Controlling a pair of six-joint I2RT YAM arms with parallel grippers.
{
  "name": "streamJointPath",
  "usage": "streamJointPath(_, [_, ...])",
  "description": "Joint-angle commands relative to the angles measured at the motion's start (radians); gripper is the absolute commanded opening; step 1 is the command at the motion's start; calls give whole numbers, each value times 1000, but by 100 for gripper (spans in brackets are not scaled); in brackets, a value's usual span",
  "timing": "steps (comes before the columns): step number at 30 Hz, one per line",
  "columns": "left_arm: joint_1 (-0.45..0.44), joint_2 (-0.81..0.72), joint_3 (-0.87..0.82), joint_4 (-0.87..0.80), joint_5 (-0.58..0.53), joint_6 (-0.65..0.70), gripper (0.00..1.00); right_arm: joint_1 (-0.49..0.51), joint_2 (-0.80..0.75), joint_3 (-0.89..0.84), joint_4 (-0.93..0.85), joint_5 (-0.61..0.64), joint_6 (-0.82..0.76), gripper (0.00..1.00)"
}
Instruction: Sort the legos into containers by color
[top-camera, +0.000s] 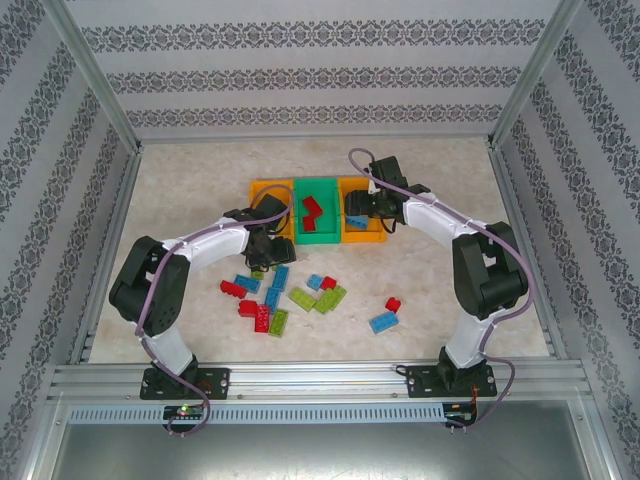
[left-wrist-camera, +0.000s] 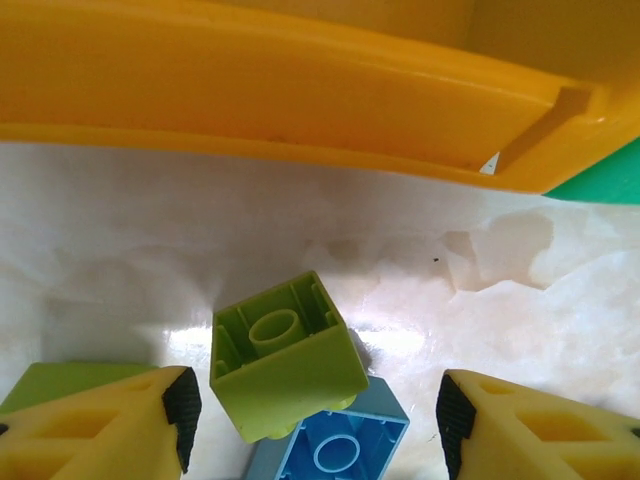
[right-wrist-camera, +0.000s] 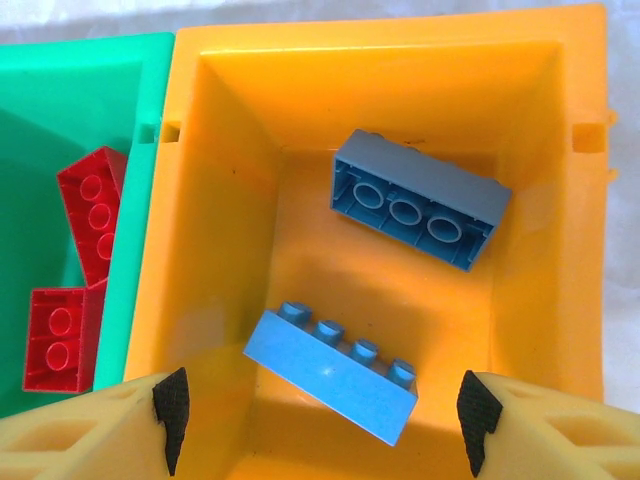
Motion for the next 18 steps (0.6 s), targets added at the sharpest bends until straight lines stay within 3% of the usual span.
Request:
streamJointPath(1, [-9,29,23,-43,-21,13,63,-11,-17,-21,-8,-14,25,75])
streamJointPath(18, [-6,36,39,-51,-41,59,25,-10,-22,-22,-23,-9,7,75])
